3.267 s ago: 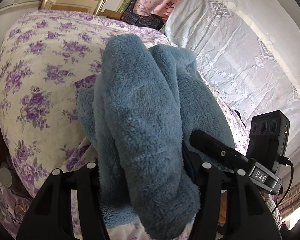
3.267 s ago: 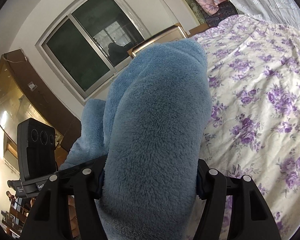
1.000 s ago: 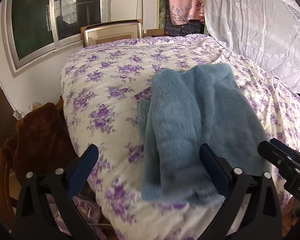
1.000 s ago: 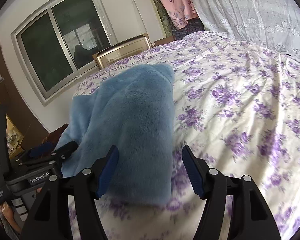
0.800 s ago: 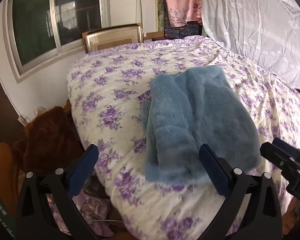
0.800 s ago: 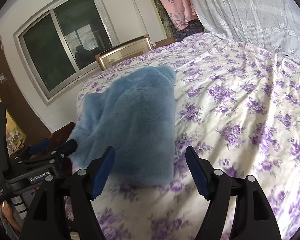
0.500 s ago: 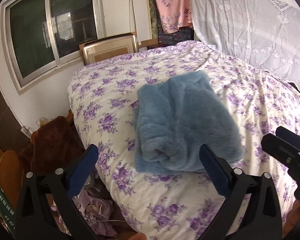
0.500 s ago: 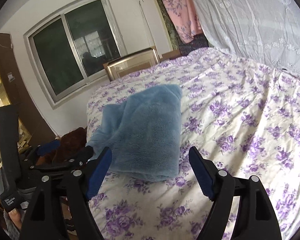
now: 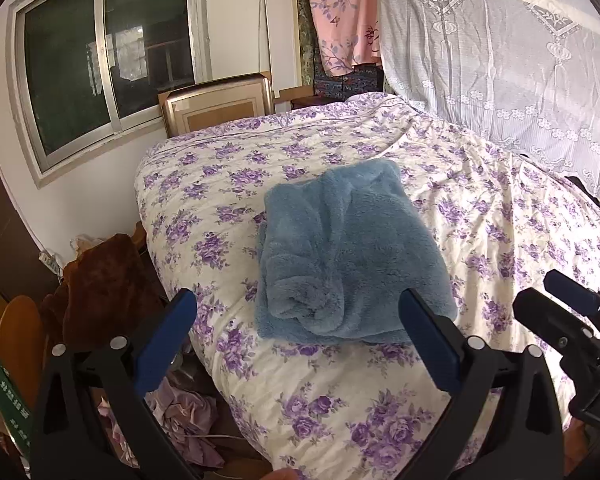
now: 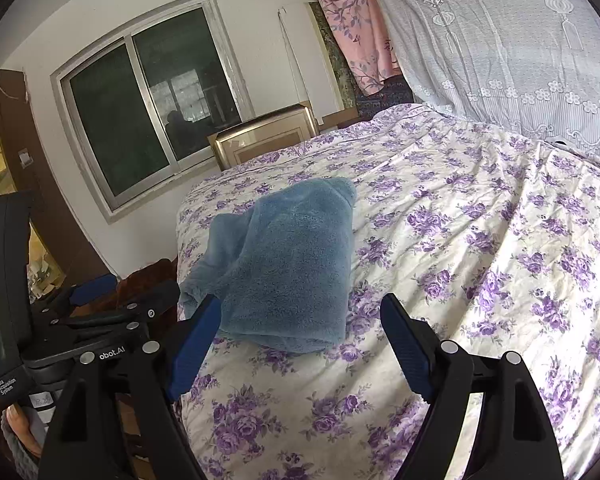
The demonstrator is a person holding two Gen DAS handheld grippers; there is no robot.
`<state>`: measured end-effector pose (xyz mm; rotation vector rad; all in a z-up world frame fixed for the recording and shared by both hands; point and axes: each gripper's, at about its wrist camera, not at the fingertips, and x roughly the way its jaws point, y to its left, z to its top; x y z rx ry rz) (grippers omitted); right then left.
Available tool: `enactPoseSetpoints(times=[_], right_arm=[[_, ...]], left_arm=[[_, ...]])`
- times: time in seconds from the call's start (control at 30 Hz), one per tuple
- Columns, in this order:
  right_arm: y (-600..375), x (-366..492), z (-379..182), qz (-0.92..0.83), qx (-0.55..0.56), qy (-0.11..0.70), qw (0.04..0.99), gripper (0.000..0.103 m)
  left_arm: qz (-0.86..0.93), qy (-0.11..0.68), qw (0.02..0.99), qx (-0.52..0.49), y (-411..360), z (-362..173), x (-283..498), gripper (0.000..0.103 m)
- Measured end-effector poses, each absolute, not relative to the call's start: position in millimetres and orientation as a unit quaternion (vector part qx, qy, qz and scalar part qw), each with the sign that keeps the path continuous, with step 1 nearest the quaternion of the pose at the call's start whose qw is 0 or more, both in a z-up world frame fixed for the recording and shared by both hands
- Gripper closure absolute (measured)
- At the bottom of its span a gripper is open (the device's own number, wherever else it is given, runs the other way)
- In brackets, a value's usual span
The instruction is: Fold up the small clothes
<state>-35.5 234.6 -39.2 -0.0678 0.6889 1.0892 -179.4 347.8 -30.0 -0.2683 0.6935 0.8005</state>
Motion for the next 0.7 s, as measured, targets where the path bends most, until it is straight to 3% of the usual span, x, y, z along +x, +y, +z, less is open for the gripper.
enactPoseSetpoints(times=[0.7], right_arm=[[239.4,-37.2,-42.9,0.506,-0.037,0.325,0.798,0.020]], left_arm=[[0.382,0.340,0.850,-0.127,347.6,-35.6,-176.3,0.004]])
